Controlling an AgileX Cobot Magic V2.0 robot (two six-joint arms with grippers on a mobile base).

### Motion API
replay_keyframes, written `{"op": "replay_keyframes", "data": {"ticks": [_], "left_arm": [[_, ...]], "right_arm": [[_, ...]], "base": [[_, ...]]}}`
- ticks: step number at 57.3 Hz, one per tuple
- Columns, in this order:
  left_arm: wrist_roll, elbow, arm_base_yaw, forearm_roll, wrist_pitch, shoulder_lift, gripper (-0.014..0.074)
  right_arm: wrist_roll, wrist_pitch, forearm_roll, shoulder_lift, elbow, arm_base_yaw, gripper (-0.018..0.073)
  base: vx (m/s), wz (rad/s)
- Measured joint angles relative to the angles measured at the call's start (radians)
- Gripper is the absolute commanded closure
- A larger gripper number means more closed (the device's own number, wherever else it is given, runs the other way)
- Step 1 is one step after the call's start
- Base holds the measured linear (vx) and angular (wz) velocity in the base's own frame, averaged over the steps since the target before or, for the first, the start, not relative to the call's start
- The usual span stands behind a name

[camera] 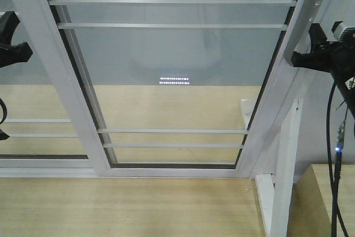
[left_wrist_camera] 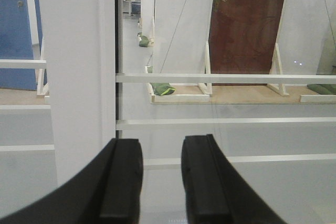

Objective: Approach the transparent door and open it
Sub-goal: 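Close the right gripper around the silver door handle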

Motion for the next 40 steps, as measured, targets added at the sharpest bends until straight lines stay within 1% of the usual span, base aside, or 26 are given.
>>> {"op": "replay_keyframes", "data": {"ticks": [7, 20, 40], "left_arm": [[0.000, 0.000, 0.000, 0.000, 0.000, 0.000, 0.0251], [0.000, 0.000, 0.000, 0.000, 0.000, 0.000, 0.0251], [0.000, 0.000, 0.000, 0.000, 0.000, 0.000, 0.0251]], "right_arm": [[0.003, -0.034, 0.008, 0.077, -0.029, 0.000, 0.0201], [0.006, -0.043, -0.007, 0.180, -0.128, 0.000, 0.0201], [0.006, -0.046, -0.005, 0.296, -0.268, 0.000, 0.0201]], "base": [[0.00, 0.00], [0.00, 0.00], [0.00, 0.00]]}}
